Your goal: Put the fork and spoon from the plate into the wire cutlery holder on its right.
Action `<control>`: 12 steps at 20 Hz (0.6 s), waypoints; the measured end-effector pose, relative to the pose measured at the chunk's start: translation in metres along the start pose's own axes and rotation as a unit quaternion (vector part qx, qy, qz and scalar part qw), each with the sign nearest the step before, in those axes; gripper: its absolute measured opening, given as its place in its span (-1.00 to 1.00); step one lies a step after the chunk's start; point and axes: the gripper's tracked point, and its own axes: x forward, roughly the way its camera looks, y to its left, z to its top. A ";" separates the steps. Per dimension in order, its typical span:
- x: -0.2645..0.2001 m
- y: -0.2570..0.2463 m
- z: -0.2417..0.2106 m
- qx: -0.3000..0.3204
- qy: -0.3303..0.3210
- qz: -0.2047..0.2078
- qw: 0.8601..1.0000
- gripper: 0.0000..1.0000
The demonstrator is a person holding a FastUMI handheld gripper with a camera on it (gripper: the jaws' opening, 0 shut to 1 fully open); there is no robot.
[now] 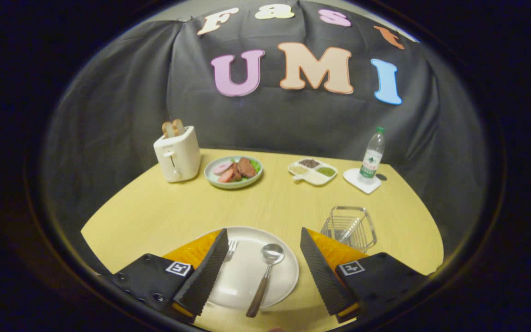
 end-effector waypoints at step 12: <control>0.031 -0.001 -0.080 -0.030 0.121 0.002 0.992 0.91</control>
